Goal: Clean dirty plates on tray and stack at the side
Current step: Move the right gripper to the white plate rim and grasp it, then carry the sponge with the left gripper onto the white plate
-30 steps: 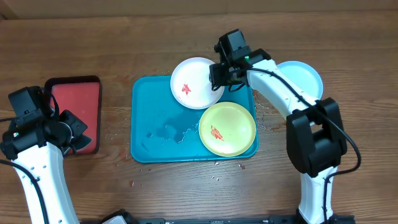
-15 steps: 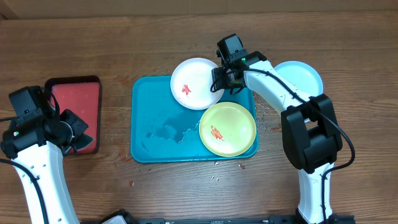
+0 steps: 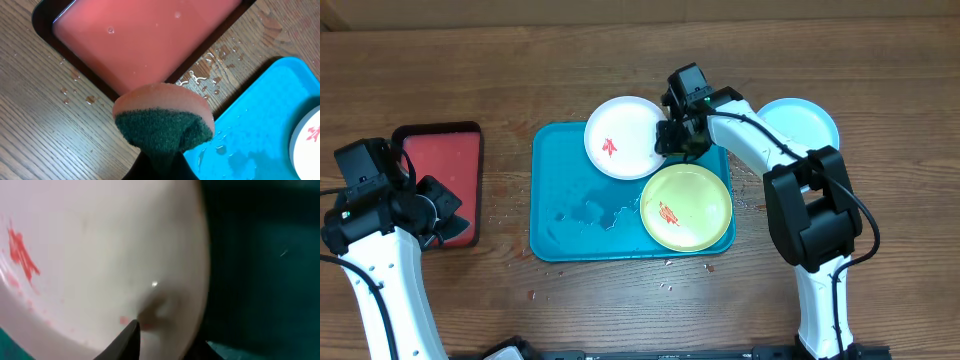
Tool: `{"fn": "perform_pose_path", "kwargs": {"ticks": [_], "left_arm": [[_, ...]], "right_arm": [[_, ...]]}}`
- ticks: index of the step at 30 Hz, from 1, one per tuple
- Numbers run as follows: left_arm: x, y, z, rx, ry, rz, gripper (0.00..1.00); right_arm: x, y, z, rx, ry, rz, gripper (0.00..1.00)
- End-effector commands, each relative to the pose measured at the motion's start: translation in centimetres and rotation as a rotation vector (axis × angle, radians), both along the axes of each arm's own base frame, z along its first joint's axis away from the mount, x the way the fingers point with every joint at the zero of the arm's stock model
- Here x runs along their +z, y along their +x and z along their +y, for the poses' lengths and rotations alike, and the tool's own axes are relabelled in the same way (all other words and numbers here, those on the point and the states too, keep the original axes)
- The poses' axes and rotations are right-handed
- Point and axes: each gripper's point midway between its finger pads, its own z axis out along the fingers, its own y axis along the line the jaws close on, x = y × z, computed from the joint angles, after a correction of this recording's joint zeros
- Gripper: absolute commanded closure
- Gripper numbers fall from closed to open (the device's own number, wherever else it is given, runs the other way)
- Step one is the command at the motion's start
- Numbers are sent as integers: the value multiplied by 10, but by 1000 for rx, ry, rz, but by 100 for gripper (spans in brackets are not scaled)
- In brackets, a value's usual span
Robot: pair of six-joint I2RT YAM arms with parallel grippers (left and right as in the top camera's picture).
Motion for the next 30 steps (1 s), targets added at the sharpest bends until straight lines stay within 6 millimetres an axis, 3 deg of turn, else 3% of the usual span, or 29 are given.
{"fn": "perform_pose_path", "kwargs": {"ticks": [1,9,10,16,19,24,30], "left_arm": [[-2,1,-1,0,-13,0,96],[-2,1,-1,0,-12,-1,96],[-2,1,-1,0,-12,-1,96],[-2,1,-1,0,-13,-1,96],[-2,1,-1,0,-13,-1,96],[-2,1,-1,-7,-10,1,96],[-2,1,-1,-7,-10,0,96]], "right_arm": [[16,-25,25,35,56,72,73],[63,-57,43,129,17,14,72],[66,-54,41,123,-14,-17,71],[75,-20,30,34,-66,-155,44],[77,4,29,8,-59,-238,38],[74,29,37,35,-28,-339,34],[37,36,41,44,-46,-323,33]]}}
